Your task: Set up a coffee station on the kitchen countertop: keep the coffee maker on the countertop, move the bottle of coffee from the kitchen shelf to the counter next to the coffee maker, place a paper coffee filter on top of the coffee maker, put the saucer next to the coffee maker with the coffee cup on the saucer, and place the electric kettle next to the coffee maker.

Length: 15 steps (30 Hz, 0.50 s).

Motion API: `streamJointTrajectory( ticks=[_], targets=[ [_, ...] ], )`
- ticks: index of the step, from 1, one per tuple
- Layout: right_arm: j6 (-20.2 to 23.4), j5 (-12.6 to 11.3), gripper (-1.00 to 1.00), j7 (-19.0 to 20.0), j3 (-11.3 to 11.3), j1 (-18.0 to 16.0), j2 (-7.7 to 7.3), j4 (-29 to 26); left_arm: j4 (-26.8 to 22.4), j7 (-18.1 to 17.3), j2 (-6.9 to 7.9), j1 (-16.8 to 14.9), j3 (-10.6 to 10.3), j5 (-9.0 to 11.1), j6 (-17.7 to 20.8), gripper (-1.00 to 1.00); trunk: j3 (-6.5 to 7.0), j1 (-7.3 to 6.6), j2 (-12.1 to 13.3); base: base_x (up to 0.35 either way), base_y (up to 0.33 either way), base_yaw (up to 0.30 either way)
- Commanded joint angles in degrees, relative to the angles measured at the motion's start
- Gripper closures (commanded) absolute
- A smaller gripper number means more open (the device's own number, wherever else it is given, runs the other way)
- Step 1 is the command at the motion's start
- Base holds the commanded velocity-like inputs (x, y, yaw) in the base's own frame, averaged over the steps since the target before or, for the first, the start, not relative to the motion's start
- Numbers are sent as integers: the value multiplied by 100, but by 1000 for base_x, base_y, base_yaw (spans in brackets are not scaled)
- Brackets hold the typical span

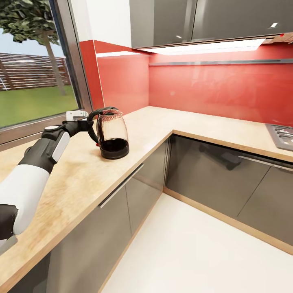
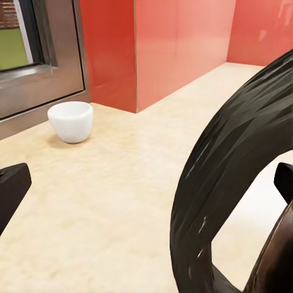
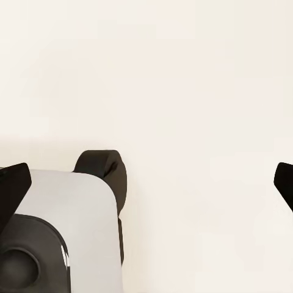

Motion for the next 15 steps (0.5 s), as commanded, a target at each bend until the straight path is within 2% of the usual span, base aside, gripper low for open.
streamJointTrajectory(
  ticks=[1,12,15],
  targets=[
    [-39,-47,-100,32,49,-11,2,26,-7,2,7,-3,-15,23,26,-100,-5,0,-3,0,0,0],
    [-39,-47,-100,32,50,-11,2,26,2,2,7,-3,-15,23,35,-100,-5,0,-3,0,0,0],
    [-39,-47,-100,32,51,-11,4,26,2,2,7,-3,-15,23,57,-100,-5,0,-3,90,0,0]
  ],
)
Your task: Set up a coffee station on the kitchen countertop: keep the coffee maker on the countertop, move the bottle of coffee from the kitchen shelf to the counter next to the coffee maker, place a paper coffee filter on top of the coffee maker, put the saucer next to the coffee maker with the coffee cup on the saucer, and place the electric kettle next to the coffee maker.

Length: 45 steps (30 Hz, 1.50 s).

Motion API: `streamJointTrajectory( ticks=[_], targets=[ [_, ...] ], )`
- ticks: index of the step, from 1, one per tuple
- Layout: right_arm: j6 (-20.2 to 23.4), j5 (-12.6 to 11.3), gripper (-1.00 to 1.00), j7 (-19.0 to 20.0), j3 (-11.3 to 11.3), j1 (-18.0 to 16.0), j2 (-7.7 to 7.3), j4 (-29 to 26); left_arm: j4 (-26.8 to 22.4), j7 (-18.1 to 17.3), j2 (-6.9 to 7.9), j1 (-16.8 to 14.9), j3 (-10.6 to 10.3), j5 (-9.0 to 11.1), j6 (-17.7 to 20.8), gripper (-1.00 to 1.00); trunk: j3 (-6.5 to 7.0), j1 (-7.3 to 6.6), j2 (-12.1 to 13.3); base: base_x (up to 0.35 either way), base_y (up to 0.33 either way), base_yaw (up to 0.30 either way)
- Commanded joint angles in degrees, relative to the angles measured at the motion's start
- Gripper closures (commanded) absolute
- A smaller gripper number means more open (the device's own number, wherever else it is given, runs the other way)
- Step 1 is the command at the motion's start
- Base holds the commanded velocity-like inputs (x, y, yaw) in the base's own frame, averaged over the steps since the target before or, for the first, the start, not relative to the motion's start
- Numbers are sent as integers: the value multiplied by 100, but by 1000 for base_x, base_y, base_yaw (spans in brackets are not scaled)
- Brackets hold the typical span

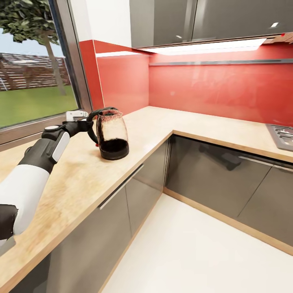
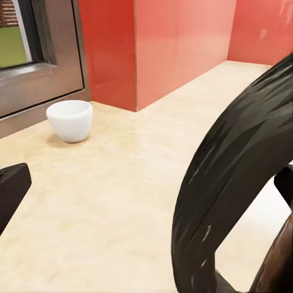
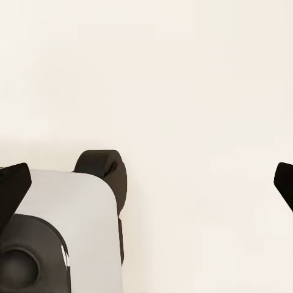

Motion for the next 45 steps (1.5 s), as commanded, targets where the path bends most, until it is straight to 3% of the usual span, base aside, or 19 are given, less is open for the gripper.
streamJointTrajectory(
  ticks=[1,20,21,45],
  targets=[
    [-39,-47,-100,32,50,-11,2,26,-7,2,7,-3,-15,22,27,-100,-5,0,-3,69,0,0],
    [-39,-47,-100,32,48,-11,1,26,-5,2,7,-3,-18,22,40,-100,-5,0,-3,8,0,0],
    [-39,-47,-100,32,48,-11,1,26,-2,2,7,-3,-17,22,43,100,-5,0,-3,0,0,0],
    [-39,-47,-100,36,49,-11,1,26,-96,-18,1,-3,-67,22,59,100,-5,0,-3,0,0,0]
  ],
)
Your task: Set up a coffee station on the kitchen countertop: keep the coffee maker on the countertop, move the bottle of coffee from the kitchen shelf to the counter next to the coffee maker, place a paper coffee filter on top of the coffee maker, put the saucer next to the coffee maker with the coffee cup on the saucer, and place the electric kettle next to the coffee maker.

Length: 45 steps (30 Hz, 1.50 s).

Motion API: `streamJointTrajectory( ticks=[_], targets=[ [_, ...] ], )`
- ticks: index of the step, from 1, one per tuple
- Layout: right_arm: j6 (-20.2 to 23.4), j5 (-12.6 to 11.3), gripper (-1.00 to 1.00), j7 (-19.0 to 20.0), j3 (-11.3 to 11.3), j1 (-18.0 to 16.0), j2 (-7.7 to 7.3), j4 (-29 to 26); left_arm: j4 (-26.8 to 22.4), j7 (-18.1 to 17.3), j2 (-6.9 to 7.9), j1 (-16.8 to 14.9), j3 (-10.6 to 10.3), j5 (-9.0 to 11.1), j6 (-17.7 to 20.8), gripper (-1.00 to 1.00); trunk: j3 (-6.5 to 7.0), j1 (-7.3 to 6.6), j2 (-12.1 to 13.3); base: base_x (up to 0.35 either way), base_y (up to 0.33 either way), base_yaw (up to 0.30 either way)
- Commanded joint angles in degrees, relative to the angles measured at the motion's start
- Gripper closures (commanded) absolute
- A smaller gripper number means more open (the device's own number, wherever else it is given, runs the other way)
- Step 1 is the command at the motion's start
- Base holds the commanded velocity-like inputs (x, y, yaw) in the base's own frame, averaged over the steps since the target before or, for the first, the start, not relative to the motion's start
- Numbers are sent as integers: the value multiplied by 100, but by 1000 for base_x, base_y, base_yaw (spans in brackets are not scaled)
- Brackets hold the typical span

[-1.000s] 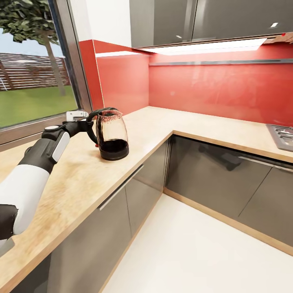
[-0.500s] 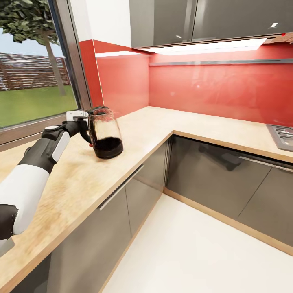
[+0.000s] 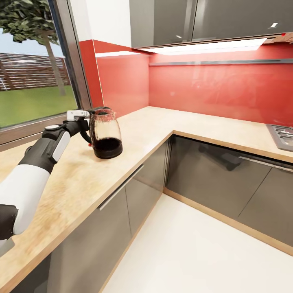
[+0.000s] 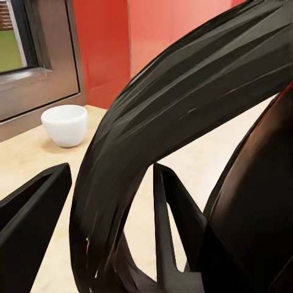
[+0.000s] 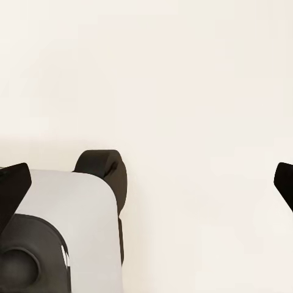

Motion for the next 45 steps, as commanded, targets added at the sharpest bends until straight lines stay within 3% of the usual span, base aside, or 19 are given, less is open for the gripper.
streamJointTrajectory(
  ticks=[1,18,26,32,45],
  targets=[
    [-39,-47,-100,32,51,-11,2,26,-18,-6,2,-4,-18,19,35,100,-5,-1,-3,0,0,0],
    [-39,-47,-100,35,52,-11,2,26,-1241,-2,4,-4,17,19,1053,100,-5,-1,-3,0,0,0],
    [-39,-47,-100,36,51,-11,3,26,-1621,-8,5,-4,24,19,1317,100,-5,-1,-3,0,0,0],
    [-39,-47,-100,35,53,-11,3,26,-1889,-15,12,-4,91,19,1401,100,-5,-1,-3,0,0,0],
    [-38,-39,-100,38,49,-11,2,26,-1957,-17,22,-4,184,19,1409,100,-5,-1,-3,0,0,0]
  ],
)
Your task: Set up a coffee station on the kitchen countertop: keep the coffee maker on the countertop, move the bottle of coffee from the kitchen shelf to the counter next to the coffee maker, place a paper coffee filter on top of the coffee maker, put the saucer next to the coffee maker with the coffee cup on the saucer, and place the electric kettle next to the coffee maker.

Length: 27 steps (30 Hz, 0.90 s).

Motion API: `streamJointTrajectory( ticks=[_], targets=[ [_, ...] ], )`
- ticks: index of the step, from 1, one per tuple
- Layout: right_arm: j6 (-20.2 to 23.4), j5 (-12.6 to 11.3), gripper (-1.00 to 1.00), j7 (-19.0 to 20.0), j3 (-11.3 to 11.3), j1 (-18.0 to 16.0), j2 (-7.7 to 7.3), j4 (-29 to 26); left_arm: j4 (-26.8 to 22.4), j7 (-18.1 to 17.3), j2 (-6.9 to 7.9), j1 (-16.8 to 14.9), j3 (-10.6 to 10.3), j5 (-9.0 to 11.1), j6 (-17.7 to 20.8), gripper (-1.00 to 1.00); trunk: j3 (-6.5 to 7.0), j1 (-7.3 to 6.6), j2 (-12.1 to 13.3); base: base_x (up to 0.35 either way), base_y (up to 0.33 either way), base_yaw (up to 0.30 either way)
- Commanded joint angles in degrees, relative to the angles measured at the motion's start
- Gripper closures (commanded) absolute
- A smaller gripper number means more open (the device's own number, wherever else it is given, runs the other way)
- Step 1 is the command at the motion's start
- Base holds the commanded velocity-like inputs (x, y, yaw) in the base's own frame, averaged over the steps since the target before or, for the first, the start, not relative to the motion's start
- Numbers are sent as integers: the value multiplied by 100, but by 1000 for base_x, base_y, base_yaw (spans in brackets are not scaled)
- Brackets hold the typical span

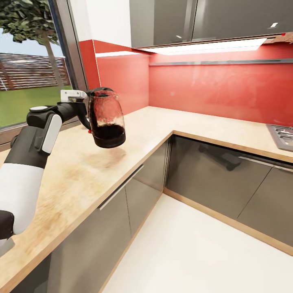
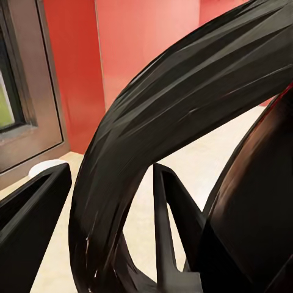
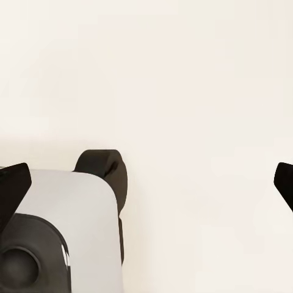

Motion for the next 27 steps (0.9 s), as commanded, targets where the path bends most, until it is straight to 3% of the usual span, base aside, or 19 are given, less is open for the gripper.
streamJointTrajectory(
  ticks=[1,12,27],
  targets=[
    [-38,-47,-100,33,50,-11,2,26,-7,-16,5,-5,-4,-10,24,100,-5,-1,-3,0,0,0],
    [-32,-46,-100,34,54,-11,2,26,-8,-12,5,-5,-9,-11,19,100,-5,-1,-3,-176,-9,2],
    [-32,-46,-100,30,55,-11,3,26,-7,-8,4,-5,-8,-10,19,100,-5,-1,-3,-98,-6,135]
  ],
)
